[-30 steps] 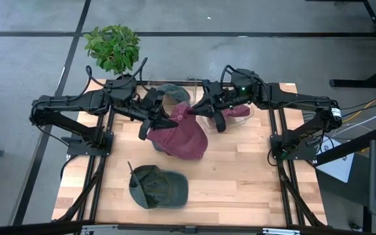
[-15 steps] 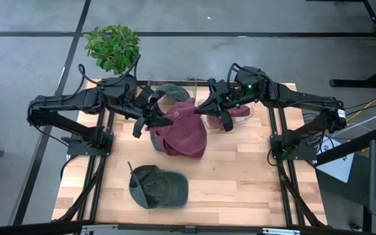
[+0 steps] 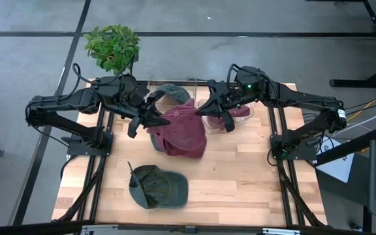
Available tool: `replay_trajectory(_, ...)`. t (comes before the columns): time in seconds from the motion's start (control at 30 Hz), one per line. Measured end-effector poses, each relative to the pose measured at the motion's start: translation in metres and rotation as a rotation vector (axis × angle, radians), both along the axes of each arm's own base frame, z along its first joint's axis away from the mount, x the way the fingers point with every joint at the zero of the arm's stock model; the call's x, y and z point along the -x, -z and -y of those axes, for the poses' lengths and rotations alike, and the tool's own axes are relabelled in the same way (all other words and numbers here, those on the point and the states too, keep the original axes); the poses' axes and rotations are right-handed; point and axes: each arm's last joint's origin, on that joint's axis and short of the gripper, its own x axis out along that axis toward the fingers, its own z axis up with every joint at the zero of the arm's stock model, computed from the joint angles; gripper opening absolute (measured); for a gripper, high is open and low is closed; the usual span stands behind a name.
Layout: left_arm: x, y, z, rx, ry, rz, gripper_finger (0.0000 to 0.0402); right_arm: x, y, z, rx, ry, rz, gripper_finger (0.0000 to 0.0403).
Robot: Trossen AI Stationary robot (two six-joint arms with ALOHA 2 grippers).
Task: Pick & Place hat
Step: Put the bottom red cap into the right transparent bin
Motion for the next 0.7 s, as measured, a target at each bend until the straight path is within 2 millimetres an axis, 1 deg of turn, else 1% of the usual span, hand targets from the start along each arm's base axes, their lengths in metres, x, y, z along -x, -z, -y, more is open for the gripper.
replay_trajectory(0.13, 0.0, -0.001, -0.001, -0.011, -0.019, 0.01, 0.0013, 0.0, 0.0, 0.0, -0.001, -0.001, 0.0, 0.0039)
replay_trajectory(0.3, 0.0, -0.001, -0.002, -0.015, -0.078, 0.011, 0.0005, 0.003, -0.001, -0.001, -0.002, -0.001, -0.019, 0.0089)
replay_trajectory(0.4, 0.0, -0.001, -0.004, 0.003, -0.13, 0.006, 0.0004, 0.009, -0.009, -0.001, -0.001, 0.024, -0.053, 0.0123)
replay_trajectory(0.5, 0.0, -0.001, -0.006, 0.046, -0.211, -0.001, 0.0004, 0.015, -0.022, 0.0, 0.01, 0.089, -0.066, 0.0157)
replay_trajectory(0.6, -0.001, -0.001, -0.009, 0.111, -0.285, -0.008, 0.0004, 0.019, -0.033, -0.002, 0.006, 0.144, -0.043, 0.0188)
replay_trajectory(0.7, 0.0, -0.001, -0.015, 0.174, -0.328, -0.011, 0.0004, 0.02, -0.041, -0.006, -0.017, 0.147, -0.007, 0.0212)
